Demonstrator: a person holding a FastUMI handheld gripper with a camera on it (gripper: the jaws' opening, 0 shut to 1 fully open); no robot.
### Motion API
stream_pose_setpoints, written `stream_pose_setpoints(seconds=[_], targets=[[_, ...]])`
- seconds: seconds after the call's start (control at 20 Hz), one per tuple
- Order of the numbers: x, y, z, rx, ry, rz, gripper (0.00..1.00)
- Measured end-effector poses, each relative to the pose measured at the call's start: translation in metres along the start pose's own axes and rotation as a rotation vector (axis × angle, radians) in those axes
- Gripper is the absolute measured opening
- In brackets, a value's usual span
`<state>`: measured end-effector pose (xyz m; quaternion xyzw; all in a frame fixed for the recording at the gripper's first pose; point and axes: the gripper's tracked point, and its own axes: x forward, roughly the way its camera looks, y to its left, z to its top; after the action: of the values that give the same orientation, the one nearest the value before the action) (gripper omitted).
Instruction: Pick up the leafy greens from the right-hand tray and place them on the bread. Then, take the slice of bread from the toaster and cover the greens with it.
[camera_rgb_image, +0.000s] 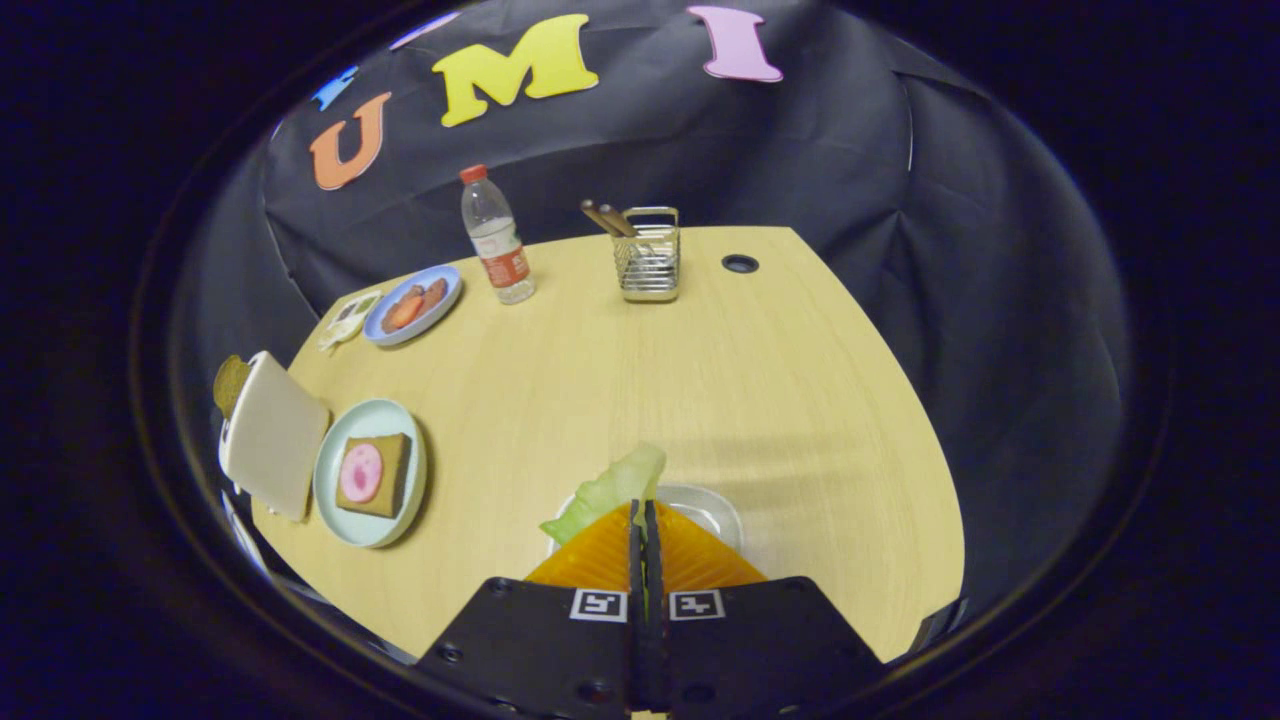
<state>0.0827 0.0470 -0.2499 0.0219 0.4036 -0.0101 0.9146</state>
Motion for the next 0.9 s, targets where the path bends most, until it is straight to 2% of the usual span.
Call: stream_pose_setpoints(seconds=[0.25,0.45,0.9], targets=[[-0.043,0.048,0.003,-0.049,-0.061,-0.009,0.01],[-0.062,0.108,-0.003,-0.096,-0.069,0.020,0.01],[-0.053,0.243,-0.017,-0.203,0.006,0.112,0.01]])
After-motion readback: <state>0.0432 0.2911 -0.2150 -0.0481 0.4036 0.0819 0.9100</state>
